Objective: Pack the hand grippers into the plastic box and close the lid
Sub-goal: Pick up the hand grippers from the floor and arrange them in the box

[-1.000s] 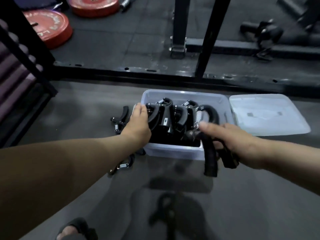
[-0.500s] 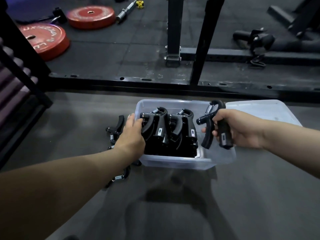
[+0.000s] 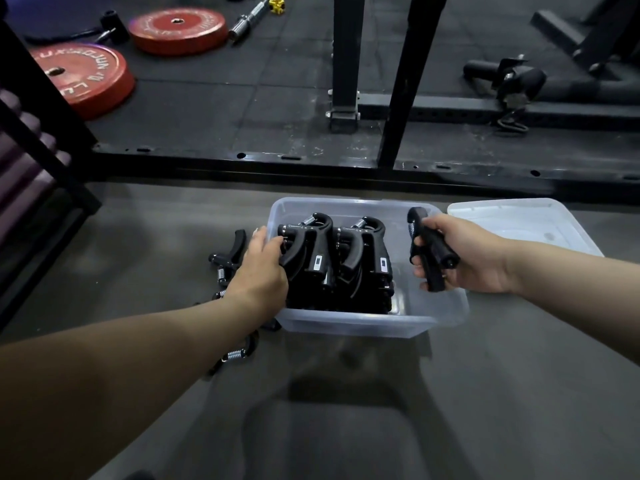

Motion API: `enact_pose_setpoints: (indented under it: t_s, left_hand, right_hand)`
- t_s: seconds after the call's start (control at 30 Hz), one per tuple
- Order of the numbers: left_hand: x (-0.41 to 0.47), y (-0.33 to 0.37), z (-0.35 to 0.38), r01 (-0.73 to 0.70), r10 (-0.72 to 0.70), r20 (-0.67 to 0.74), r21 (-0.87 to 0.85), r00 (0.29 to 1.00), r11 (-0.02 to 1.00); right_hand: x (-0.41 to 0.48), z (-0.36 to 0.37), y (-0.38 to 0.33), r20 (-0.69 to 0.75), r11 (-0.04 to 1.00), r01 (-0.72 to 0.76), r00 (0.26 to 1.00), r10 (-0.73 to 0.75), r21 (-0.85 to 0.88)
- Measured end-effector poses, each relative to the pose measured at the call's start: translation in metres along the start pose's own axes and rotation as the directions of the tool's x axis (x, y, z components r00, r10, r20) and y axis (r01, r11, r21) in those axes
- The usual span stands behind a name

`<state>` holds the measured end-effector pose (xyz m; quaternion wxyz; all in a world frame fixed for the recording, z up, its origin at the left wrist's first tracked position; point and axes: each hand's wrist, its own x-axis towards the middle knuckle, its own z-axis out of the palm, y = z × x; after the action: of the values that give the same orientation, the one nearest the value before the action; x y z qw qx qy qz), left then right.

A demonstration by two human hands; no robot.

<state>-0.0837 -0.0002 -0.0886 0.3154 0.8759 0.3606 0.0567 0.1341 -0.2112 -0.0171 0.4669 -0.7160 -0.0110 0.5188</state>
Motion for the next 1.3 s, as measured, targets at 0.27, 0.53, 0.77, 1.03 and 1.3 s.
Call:
enact_pose_setpoints:
  t_s: [0.27, 0.53, 0.77, 1.03, 1.3]
  left_hand:
    - [0.001, -0.001, 0.001, 0.009, -0.009, -0.001, -0.011, 1.0, 1.0]
    - [-0.002, 0.002, -0.001, 0.021, -0.023, -0.027, -0.085, 0.999, 0.996]
    - [0.0, -0.001, -0.005, 0.06, -0.059, 0.014, -0.269, 0.998, 0.961]
    - [0.0, 0.012, 0.001, 0.093, -0.091, 0.023, -0.078, 0.996, 0.993]
    - [0.0, 0.01, 0.004, 0.045, -0.045, -0.038, 0.004, 0.998, 0.999]
  right_hand:
    - [0.016, 0.004, 0.004, -0.106, 0.995, 0.094, 0.99, -0.095, -0.018]
    - [0.013, -0.002, 0.007, -0.067, 0.979, 0.141, 0.989, -0.132, 0.149]
    - [-0.004, -0.003, -0.011, -0.09, 0.952, 0.304, 0.948, -0.306, -0.032]
    - [0.004, -0.005, -0.005, -0.133, 0.434, 0.061, 0.906, -0.403, -0.899]
    - [0.03, 0.03, 0.009, -0.068, 0.074, -0.046, 0.945, -0.321, -0.996]
